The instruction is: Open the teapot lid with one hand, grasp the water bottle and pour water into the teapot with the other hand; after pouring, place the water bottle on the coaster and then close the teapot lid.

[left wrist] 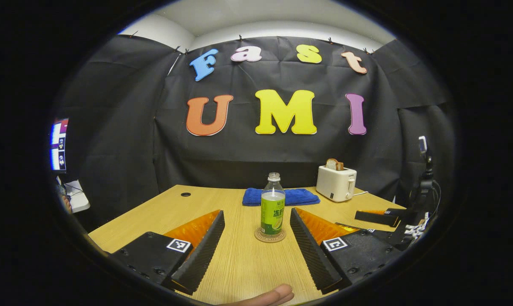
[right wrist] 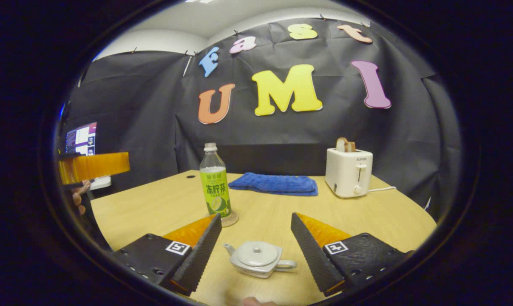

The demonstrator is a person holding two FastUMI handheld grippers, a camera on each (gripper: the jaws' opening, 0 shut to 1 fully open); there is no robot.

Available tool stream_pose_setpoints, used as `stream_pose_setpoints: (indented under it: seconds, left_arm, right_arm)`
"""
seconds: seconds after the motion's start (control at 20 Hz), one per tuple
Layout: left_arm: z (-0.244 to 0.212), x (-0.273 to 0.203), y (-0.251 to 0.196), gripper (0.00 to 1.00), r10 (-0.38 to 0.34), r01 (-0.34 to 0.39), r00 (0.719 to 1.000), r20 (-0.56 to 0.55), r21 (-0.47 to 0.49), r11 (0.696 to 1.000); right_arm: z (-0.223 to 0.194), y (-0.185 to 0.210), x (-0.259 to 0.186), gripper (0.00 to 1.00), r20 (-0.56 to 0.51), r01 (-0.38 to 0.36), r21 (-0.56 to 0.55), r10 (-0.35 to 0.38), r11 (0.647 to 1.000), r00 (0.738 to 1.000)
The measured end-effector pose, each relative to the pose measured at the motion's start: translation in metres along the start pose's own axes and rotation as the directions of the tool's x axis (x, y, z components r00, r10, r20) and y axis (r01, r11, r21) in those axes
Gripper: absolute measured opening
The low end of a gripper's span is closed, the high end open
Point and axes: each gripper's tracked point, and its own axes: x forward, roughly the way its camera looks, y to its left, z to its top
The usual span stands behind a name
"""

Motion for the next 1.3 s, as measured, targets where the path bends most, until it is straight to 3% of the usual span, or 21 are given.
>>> stream_pose_setpoints:
  seconds: [0.35, 0.45, 0.65, 0.95, 1.3]
  left_arm:
    - [-0.009, 0.003, -0.012, 0.97, -0.015, 0.015, 1.0, -0.025, -0.004, 1.0]
    - [-0.011, 0.003, -0.016, 0.97, -0.014, 0.014, 0.999, -0.03, 0.019, 1.0]
    - [-0.002, 0.002, -0.008, 0.97, 0.042, -0.043, 0.999, 0.009, 0.035, 0.998]
    - [-0.004, 0.002, -0.009, 0.97, 0.055, -0.055, 0.998, 0.008, 0.015, 0.998]
    - [0.005, -0.011, -0.011, 0.97, 0.049, -0.049, 0.999, -0.006, -0.006, 0.999]
  right_arm:
    - [0.066, -0.013, -0.061, 0.98, 0.107, 0.063, -0.04, -0.059, 0.997, 0.993]
    - [0.075, -0.03, -0.079, 0.97, 0.115, 0.116, -0.042, -0.11, 0.992, 0.987]
    - [0.081, -0.06, -0.118, 0.95, 0.126, 0.185, -0.017, -0.181, 0.983, 0.975]
    - [0.091, -0.079, -0.154, 0.93, 0.167, 0.174, 0.102, -0.189, 0.979, 0.968]
    - [0.094, -0.08, -0.157, 0.96, 0.186, 0.165, 0.088, -0.179, 0.982, 0.966]
